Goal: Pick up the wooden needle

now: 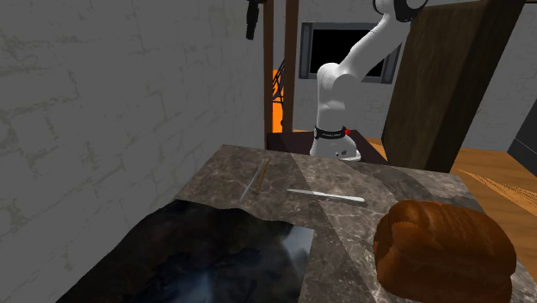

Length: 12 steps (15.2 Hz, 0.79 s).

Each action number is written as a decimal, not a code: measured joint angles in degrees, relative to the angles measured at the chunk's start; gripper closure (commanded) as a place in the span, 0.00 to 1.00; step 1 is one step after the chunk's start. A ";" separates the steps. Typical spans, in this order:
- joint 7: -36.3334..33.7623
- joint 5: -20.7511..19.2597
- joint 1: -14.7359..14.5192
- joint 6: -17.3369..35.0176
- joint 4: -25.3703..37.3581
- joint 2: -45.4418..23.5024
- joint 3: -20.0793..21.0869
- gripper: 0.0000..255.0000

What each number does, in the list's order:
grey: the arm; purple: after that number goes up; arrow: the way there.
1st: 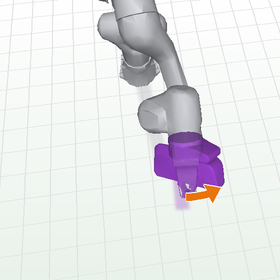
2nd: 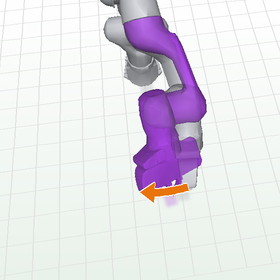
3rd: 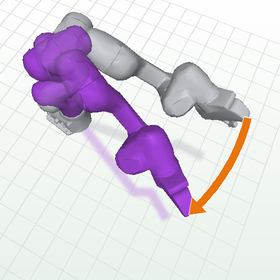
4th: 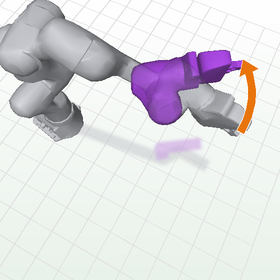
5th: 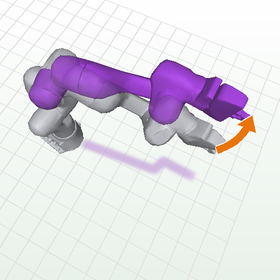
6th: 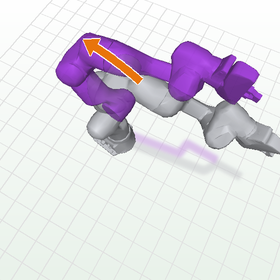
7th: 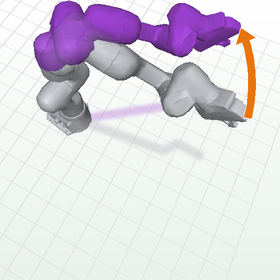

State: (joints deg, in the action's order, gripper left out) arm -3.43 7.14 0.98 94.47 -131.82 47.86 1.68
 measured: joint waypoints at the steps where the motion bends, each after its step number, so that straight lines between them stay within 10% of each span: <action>1: 0.00 0.00 0.00 0.00 0.00 0.00 0.00 0.00; 12: 15.41 1.42 -8.73 14.25 -10.97 -7.53 1.34 0.00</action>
State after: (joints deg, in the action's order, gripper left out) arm 11.98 8.56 -7.75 108.73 -142.79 40.33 3.01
